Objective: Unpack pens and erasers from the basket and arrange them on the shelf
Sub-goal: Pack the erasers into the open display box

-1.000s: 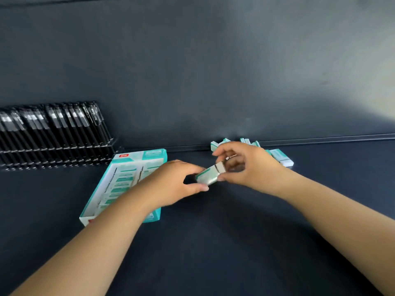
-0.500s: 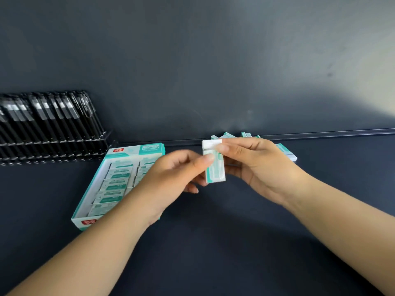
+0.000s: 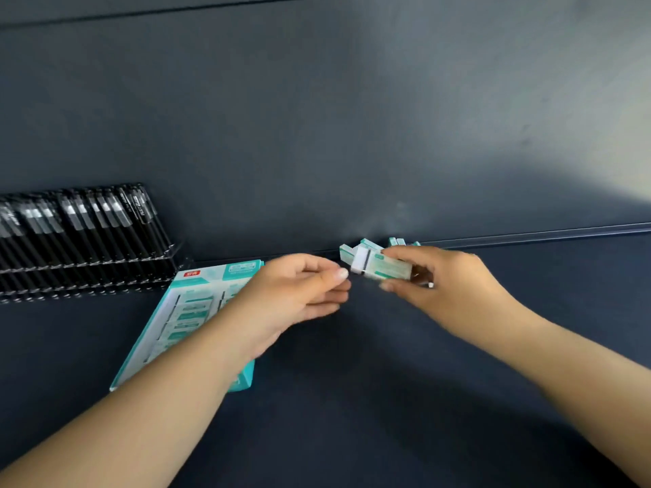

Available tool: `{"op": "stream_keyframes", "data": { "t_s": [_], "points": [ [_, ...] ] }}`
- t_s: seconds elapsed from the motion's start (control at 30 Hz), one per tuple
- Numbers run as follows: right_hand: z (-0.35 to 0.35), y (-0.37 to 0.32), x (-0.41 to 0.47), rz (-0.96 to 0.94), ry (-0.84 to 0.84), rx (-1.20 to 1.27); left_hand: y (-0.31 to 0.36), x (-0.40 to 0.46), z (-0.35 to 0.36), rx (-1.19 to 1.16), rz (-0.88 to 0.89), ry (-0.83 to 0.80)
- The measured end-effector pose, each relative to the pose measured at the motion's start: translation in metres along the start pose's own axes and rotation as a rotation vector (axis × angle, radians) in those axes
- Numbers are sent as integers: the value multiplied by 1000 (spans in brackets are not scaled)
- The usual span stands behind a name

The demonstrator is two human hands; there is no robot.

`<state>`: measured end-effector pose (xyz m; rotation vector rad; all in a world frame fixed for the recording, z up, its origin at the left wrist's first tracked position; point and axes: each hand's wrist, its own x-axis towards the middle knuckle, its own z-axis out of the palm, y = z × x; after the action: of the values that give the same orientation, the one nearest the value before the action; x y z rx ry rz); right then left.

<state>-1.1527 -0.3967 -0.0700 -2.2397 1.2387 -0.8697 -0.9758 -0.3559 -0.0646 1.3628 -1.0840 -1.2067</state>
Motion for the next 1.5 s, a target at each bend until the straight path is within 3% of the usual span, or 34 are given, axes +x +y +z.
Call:
{"op": "stream_keyframes", "data": {
  "t_s": [0.1, 0.2, 0.4, 0.53, 0.7, 0.87, 1.0, 1.13, 1.33, 1.5],
  "points": [
    [-15, 28, 10, 116, -13, -28, 8, 34, -10, 439, 113, 62],
    [-21, 43, 21, 156, -13, -38, 1, 72, -7, 897, 248, 1],
    [-20, 55, 24, 147, -7, -40, -7, 119, 10, 1281, 321, -83],
    [-20, 57, 24, 138, 2, -22, 2, 115, 9, 1255, 244, -72],
    [-19, 53, 21, 71, -25, -32, 5, 68, 8, 869, 55, -155],
    [-12, 45, 17, -1, -85, -121, -14, 18, 12, 1057, -61, -254],
    [-6, 38, 11, -55, -287, -165, -19, -2, 7, 1040, -23, -208],
    [-7, 33, 5, -87, -421, -175, -23, -10, 2, 1212, 12, -314],
    [-11, 33, 3, -22, -501, -188, -26, -17, 1, 1328, 134, -163],
    [-13, 28, 0, 3, -534, -110, -27, -24, -8, 1277, 194, -241]
  ]
}}
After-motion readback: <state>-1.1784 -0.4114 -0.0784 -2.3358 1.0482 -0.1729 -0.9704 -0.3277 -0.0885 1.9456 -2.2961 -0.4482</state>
